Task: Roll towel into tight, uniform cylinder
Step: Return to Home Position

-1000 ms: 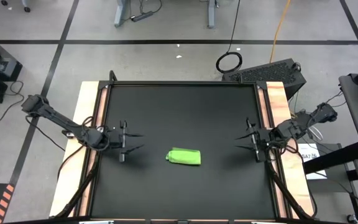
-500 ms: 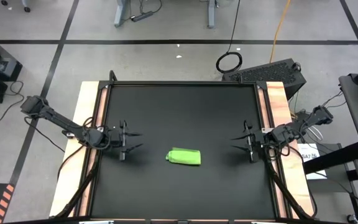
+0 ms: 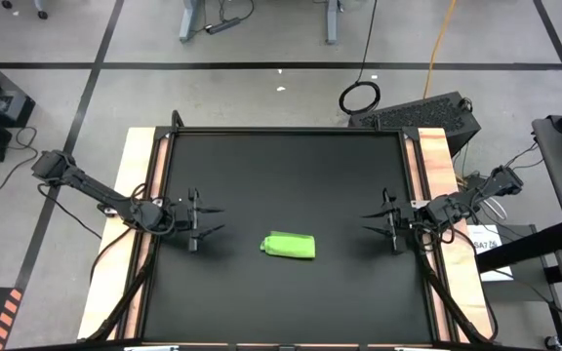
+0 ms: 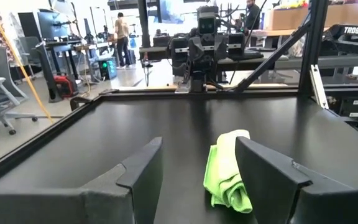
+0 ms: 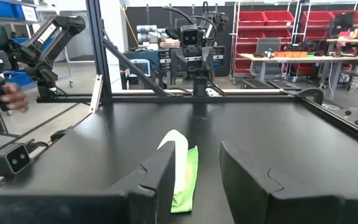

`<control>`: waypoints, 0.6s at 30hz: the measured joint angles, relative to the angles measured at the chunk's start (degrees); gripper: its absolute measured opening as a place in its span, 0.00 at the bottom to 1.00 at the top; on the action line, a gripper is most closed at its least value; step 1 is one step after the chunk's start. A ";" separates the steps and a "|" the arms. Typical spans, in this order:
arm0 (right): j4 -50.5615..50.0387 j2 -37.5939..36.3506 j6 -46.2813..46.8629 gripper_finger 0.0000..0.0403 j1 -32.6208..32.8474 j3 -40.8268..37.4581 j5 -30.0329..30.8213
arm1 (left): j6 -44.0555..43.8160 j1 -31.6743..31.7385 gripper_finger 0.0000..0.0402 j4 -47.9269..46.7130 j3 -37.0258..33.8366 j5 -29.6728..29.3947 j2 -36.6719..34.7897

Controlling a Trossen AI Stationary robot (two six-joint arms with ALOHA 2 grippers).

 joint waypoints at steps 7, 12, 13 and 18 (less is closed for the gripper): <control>0.00 0.00 0.05 0.29 0.00 0.00 -0.08 | 0.12 0.00 0.51 -0.41 -0.02 0.00 0.00; 0.00 0.00 0.05 0.29 0.00 0.00 -0.15 | 3.64 0.00 0.51 -0.40 -0.02 0.00 0.00; 0.00 0.00 0.07 0.29 0.00 0.00 -0.15 | 4.40 0.00 0.51 -0.40 -0.02 0.00 0.00; -0.02 0.00 0.07 0.29 0.00 0.00 -0.17 | 4.42 0.00 0.51 -0.40 -0.02 0.00 0.00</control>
